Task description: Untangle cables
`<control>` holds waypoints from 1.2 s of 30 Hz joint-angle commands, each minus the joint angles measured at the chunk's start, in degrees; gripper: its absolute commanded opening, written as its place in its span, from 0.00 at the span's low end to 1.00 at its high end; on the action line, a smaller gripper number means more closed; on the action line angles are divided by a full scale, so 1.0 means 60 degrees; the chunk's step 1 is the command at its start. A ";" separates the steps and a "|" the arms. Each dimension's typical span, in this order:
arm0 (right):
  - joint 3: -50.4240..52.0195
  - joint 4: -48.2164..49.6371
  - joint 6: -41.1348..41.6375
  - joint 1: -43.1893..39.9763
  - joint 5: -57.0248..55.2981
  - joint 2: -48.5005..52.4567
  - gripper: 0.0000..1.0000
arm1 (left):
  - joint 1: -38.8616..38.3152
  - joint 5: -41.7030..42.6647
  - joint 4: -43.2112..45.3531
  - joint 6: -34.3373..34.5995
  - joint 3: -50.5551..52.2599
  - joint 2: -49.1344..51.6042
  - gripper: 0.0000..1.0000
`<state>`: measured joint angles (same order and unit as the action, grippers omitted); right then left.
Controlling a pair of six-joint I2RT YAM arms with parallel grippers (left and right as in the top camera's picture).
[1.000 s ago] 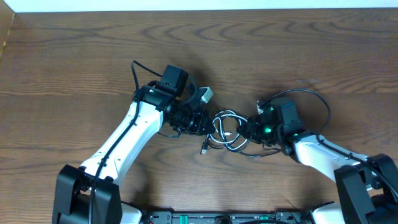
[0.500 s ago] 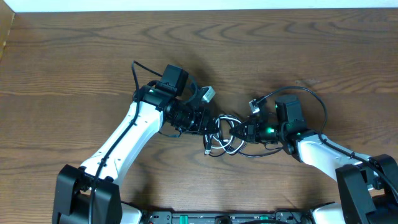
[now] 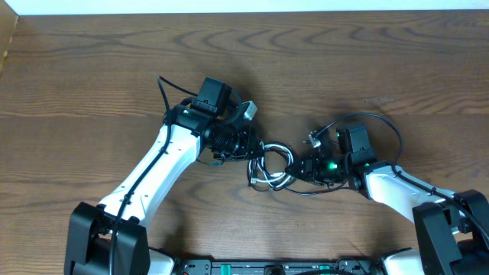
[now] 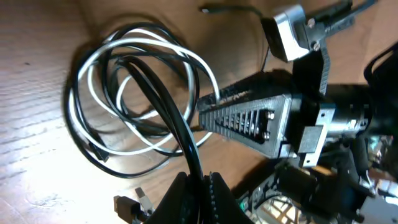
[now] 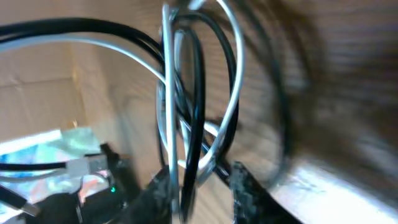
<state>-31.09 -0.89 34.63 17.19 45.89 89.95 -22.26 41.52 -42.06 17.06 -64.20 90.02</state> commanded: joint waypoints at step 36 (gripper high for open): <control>0.0015 0.0827 0.1002 0.1027 -0.1585 -0.0153 0.06 | -0.0554 -0.0856 0.0124 0.0565 0.0131 0.0058 0.08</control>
<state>-31.05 4.01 41.01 22.96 37.63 89.93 -25.63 37.08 -40.71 19.94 -64.20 90.02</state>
